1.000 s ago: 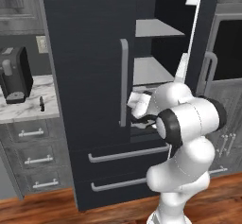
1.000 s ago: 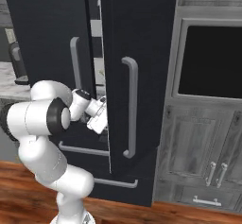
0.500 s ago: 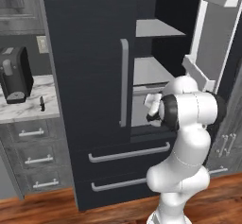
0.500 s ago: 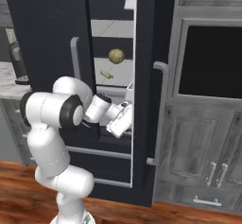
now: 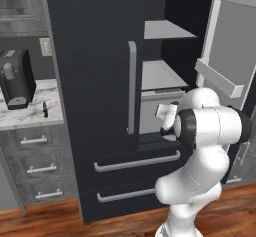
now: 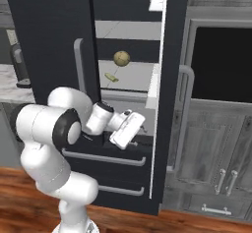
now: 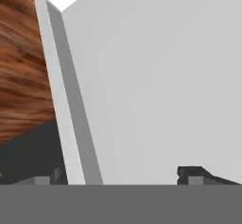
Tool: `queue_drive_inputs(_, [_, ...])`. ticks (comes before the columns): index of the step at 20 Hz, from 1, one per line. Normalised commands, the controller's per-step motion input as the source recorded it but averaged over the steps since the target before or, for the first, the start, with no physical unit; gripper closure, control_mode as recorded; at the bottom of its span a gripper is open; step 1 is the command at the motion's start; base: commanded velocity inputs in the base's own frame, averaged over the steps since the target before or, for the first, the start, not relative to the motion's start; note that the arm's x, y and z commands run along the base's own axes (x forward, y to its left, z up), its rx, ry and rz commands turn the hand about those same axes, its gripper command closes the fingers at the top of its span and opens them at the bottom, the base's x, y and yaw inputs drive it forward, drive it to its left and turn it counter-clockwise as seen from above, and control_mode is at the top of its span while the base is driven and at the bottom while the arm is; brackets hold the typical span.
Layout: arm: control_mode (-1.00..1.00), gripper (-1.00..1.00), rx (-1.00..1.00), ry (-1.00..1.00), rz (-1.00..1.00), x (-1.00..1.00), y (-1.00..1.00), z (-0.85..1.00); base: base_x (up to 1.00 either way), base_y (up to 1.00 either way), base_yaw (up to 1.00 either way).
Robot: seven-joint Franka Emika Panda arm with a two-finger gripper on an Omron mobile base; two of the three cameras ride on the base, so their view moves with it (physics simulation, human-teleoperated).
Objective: Retrieve the butter from the fridge and place it on a plate on the dining table. Then retrieve the butter knife by the fridge and place it near the plate.
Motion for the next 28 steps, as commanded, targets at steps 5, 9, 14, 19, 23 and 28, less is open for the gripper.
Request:
queue_drive_inputs(5, [-1.0, -1.0, 0.37, -0.44, -0.25, -0.03, 0.97, 0.46, 0.0, 0.0, 0.0])
queue_drive_inputs(9, [-1.0, -1.0, 0.71, -0.61, -0.33, -0.18, 0.6, 0.46, 0.0, 0.0, 0.0])
queue_drive_inputs(14, [-1.0, -1.0, 0.69, -0.86, -0.39, -0.22, 0.52, 0.17, 0.0, 0.0, 0.0])
queue_drive_inputs(19, [-1.0, -1.0, 0.26, -0.84, -0.01, -0.13, 1.0, 0.14, 0.0, 0.0, 0.0])
queue_drive_inputs(23, [-1.0, -1.0, 0.21, -0.4, -0.02, -0.04, 0.53, 0.32, 0.0, 0.0, 0.0])
queue_drive_inputs(28, [-1.0, -1.0, 0.0, -0.09, -0.13, 0.01, 0.59, 0.19, 0.0, 0.0, 0.0])
